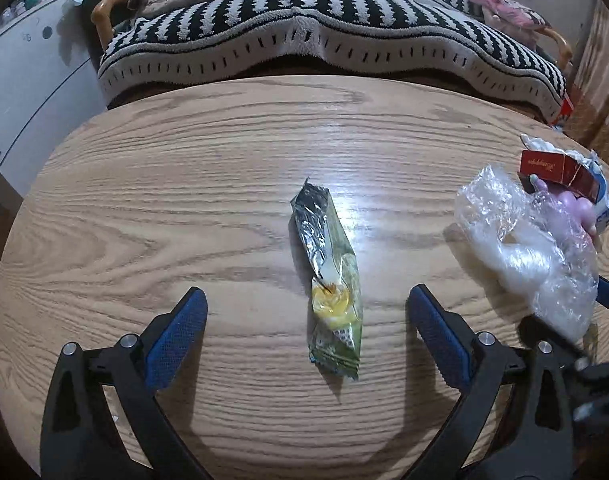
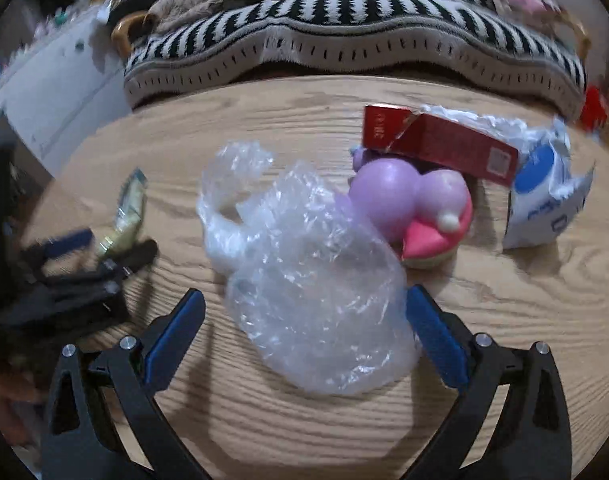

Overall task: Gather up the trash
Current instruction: 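Grasp the foil snack wrapper with the left tool while the right tool grasps the plastic bag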

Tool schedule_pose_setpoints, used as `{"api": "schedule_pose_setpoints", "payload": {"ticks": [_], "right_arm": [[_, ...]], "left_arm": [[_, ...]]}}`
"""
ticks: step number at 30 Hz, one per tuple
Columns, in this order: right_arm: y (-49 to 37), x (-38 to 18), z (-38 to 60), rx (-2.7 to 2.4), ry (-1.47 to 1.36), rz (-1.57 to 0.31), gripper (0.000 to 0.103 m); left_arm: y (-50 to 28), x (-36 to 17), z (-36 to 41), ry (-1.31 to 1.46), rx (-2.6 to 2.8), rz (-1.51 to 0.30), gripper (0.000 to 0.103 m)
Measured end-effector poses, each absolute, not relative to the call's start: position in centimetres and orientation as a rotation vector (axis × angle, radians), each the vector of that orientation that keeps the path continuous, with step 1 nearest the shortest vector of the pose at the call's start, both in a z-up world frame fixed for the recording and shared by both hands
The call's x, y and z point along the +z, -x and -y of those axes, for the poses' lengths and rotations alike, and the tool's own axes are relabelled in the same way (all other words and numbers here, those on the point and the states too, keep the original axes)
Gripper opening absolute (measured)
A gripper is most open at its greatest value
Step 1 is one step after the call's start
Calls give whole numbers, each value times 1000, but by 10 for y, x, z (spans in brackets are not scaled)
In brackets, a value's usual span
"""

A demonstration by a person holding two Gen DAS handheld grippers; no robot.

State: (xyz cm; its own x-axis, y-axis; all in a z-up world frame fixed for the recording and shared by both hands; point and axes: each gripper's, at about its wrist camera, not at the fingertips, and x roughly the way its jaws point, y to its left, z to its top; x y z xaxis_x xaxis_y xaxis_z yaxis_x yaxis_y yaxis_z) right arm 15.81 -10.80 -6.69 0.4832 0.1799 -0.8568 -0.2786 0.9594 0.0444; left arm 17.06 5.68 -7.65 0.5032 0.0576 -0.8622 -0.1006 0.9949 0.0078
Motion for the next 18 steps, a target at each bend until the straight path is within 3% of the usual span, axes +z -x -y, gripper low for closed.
{"api": "schedule_pose_setpoints", "payload": {"ticks": [18], "right_arm": [[-153, -70, 99, 279, 160, -996, 98]], "left_arm": [[-173, -76, -55, 48, 111, -1028, 98]]}}
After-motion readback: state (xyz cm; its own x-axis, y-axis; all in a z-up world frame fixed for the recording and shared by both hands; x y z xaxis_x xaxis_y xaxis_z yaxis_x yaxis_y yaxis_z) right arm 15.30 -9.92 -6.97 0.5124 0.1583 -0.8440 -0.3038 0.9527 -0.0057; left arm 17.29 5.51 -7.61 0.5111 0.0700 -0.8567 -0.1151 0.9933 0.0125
